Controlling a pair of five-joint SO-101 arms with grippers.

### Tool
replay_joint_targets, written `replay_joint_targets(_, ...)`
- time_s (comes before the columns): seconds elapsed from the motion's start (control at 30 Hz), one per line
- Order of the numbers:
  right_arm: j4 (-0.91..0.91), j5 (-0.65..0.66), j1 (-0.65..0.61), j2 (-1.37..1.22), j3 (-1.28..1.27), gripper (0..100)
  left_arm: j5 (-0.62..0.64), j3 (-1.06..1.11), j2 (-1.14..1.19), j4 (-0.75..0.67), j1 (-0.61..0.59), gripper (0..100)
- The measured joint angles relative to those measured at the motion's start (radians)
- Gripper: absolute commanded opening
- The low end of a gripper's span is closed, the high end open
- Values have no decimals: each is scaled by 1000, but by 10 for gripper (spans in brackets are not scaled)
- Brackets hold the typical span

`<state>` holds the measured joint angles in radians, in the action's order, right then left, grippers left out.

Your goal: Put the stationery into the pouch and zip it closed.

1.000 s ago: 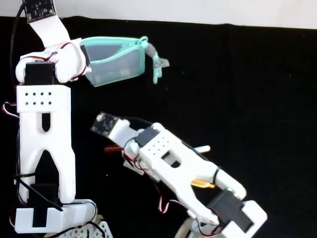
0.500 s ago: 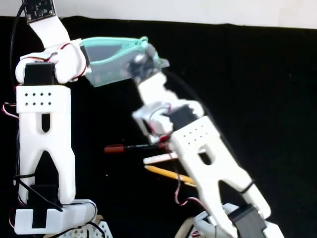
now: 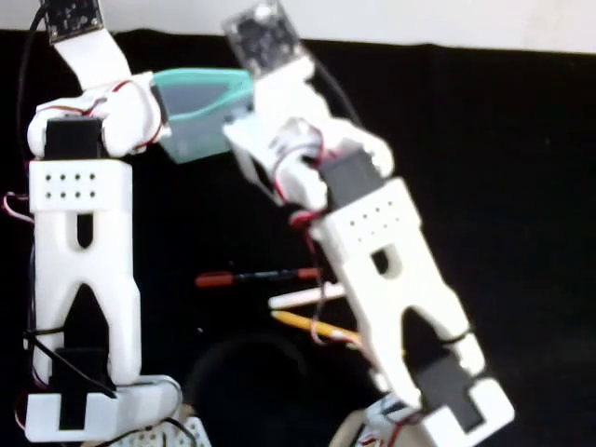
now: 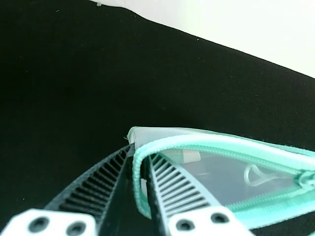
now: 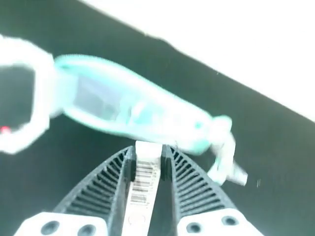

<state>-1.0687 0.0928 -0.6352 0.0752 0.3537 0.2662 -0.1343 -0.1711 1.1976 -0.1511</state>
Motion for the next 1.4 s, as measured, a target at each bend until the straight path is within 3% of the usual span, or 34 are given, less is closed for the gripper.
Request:
replay_joint_targets(0.73, -64, -15, -2, -377, 746, 8, 0, 0, 0, 0, 0, 7)
replay_joint_targets(1.4, -117, -49, -55, -732, 1100, 8, 2, 6, 0, -11, -48, 7)
